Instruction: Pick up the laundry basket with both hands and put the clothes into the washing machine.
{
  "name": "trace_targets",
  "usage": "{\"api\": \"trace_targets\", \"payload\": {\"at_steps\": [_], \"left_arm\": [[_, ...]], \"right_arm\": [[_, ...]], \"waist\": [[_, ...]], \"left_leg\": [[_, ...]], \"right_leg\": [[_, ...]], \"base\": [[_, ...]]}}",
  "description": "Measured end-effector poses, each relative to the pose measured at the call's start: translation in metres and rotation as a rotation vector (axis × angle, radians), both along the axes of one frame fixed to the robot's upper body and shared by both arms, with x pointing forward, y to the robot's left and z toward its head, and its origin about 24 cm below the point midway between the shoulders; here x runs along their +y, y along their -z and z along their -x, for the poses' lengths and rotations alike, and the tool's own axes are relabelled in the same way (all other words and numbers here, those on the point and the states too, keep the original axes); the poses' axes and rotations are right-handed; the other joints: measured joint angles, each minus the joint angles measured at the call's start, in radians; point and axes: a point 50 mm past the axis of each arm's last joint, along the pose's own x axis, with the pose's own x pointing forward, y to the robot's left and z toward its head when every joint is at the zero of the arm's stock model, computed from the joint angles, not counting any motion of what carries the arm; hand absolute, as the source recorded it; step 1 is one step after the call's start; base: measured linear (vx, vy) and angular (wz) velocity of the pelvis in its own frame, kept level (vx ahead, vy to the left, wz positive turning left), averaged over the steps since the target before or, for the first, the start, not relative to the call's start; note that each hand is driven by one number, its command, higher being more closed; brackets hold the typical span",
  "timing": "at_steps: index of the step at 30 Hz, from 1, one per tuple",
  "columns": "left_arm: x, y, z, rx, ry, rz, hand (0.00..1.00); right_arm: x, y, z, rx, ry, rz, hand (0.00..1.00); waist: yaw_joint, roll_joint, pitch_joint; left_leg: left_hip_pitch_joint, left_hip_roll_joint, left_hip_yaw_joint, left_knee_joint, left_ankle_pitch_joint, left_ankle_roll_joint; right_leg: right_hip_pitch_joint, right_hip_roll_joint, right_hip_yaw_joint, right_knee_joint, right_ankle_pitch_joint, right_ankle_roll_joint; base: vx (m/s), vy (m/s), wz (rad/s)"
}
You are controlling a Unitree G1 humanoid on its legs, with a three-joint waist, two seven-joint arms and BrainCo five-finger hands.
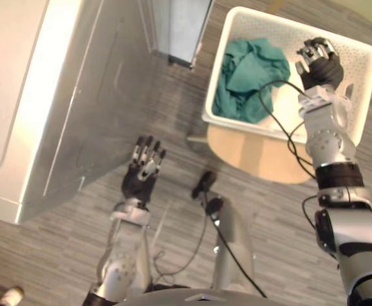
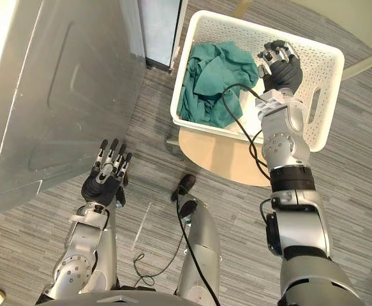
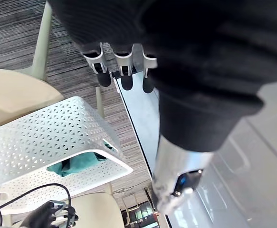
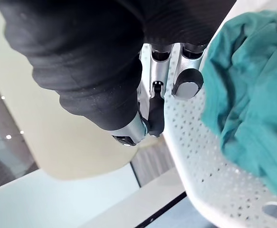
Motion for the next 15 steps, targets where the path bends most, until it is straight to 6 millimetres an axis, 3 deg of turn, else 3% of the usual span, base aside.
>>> {"api": "trace_targets", "payload": {"at_steps": [5,10,11,15], "left_arm": [[0.001,0.003,0.002,0.008,0.016,-0.026,0.00],[0.000,0.006,0.005,0.015,0.039,-0.051,0.00],[-0.003,0.007,0.005,0.019,0.051,-0.051,0.00],[-0.008,0.015,0.007,0.053,0.075,-0.060,0.00]], "right_arm": [[0.011,-0.021,0.024,-0.159,-0.042,0.011,1.00],[0.010,-0.019,0.017,-0.104,0.016,0.141,1.00],[0.008,-0.018,0.010,-0.063,0.031,0.174,0.00],[-0.003,-0.012,-0.018,0.114,0.135,0.323,0.00]], "waist": [[-0.016,-0.024,0.014],[-0.018,-0.031,0.024],[-0.017,-0.030,0.027],[-0.013,-0.029,0.047]], "left_leg": [[0.012,-0.001,0.010,0.004,-0.007,0.002],[0.013,-0.001,0.011,0.007,-0.013,0.002],[0.013,-0.002,0.011,0.007,-0.013,0.002],[0.018,-0.001,0.011,-0.005,-0.013,0.003]], "right_leg": [[0.011,0.000,0.009,-0.011,0.005,0.005],[0.015,0.000,0.011,-0.019,0.009,0.006],[0.015,0.000,0.011,-0.020,0.010,0.007],[0.024,0.007,0.008,-0.043,0.020,0.004]], "base": [[0.04,0.005,-0.03],[0.02,0.003,-0.01],[0.00,0.000,0.00],[0.00,0.001,-0.01]]}}
